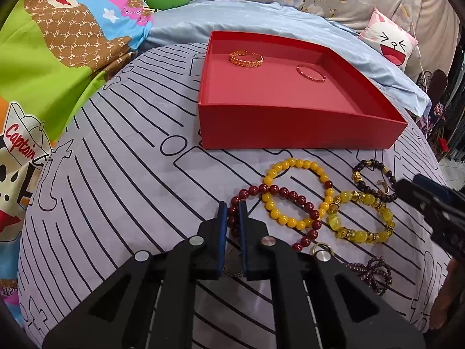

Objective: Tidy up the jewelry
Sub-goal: 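Move the left tool to the red bead bracelet while the right tool reaches the black-bead bracelet, then grasp the red bead bracelet with the left tool while the right tool grasps the black-bead bracelet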

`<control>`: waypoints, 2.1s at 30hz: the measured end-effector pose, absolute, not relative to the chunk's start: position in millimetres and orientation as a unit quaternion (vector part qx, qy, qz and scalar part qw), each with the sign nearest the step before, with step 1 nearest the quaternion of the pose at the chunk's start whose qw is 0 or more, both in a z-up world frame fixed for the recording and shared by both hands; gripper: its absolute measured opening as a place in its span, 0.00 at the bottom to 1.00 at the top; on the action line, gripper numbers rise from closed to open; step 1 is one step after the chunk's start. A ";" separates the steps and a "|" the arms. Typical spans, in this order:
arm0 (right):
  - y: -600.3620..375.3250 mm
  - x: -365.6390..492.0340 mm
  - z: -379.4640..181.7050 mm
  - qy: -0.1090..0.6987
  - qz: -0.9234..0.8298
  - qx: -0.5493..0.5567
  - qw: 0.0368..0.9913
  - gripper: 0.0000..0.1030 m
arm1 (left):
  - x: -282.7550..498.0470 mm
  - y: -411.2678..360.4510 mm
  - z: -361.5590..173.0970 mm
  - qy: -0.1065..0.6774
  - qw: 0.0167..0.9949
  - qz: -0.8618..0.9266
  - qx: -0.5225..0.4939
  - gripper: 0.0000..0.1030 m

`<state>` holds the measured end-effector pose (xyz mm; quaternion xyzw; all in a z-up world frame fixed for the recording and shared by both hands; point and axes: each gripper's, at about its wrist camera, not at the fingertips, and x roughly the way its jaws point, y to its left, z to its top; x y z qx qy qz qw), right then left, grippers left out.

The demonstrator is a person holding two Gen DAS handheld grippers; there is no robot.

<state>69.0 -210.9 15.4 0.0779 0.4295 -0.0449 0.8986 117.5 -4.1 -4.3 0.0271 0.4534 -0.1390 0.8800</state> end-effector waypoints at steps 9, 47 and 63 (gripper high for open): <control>-217.5 94.3 1.8 0.443 -0.054 0.081 0.891 0.25 | 116.6 -4.1 -5.0 0.450 0.882 -0.139 0.027 0.08; -201.0 52.2 117.1 0.348 -0.015 0.062 0.935 0.07 | 90.2 -25.0 111.9 0.384 0.894 -0.228 0.017 0.01; -209.8 56.1 104.6 0.361 -0.014 0.087 0.929 0.07 | 125.3 4.6 57.0 0.436 0.885 -0.166 0.020 0.42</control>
